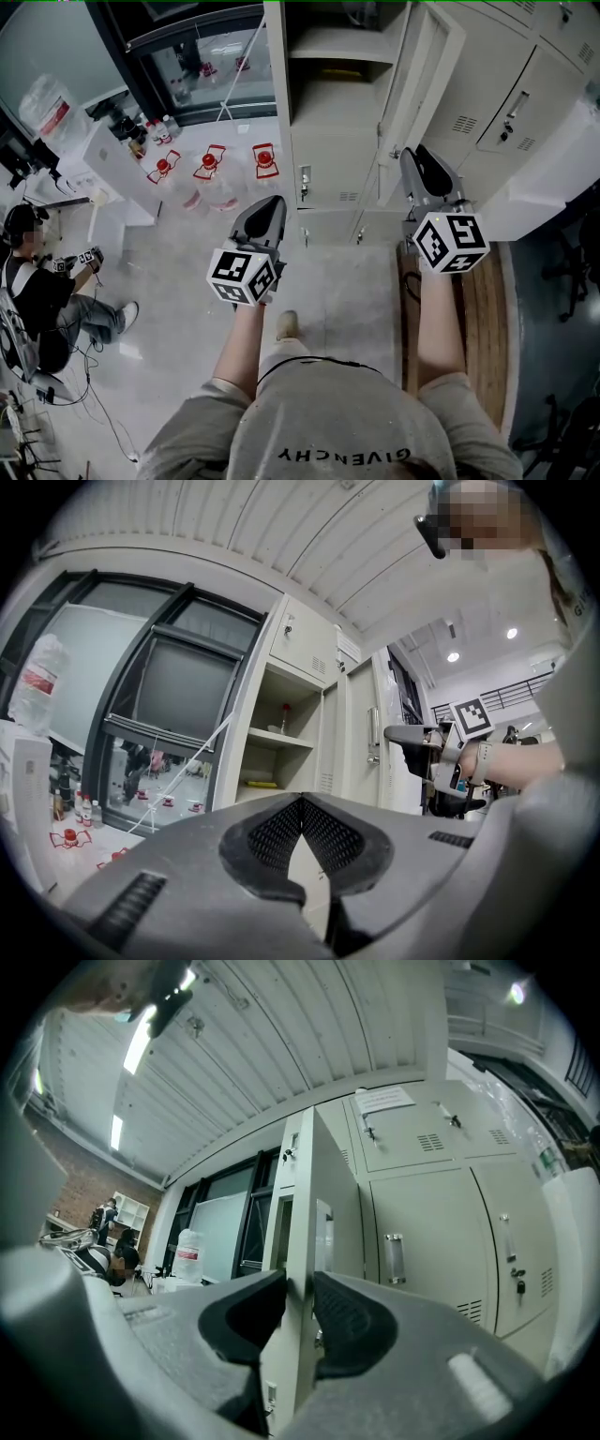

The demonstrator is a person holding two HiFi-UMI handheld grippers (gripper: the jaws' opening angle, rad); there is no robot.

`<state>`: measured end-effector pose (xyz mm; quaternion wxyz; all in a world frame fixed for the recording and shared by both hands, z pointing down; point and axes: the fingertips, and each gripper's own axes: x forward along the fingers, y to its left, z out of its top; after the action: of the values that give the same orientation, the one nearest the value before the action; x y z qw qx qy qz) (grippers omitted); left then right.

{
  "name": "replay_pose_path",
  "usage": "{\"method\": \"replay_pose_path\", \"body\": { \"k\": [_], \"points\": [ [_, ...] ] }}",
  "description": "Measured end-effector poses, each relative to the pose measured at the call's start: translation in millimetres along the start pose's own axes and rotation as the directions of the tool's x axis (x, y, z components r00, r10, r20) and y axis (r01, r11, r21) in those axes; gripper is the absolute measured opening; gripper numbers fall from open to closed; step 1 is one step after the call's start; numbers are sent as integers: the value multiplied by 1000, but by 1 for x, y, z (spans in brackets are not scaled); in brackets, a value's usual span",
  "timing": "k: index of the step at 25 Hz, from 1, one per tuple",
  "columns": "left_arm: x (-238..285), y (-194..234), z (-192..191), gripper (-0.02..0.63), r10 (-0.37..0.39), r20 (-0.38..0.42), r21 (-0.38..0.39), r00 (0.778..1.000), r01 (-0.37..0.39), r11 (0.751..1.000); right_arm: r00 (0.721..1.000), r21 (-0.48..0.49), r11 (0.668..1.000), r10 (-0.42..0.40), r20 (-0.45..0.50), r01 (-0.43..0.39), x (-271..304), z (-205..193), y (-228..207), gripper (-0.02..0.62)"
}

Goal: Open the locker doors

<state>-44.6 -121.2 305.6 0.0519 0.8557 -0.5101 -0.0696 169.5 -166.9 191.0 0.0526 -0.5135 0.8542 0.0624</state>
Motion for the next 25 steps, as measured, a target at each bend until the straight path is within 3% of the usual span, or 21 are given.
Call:
{"method": "replay_pose_path", "body": {
  "k": [25],
  "points": [
    [5, -20, 0, -2, -12, -7, 6, 1000, 13, 1000, 993, 21, 993, -115, -4, 115, -30, 1, -52, 78]
  ]
}}
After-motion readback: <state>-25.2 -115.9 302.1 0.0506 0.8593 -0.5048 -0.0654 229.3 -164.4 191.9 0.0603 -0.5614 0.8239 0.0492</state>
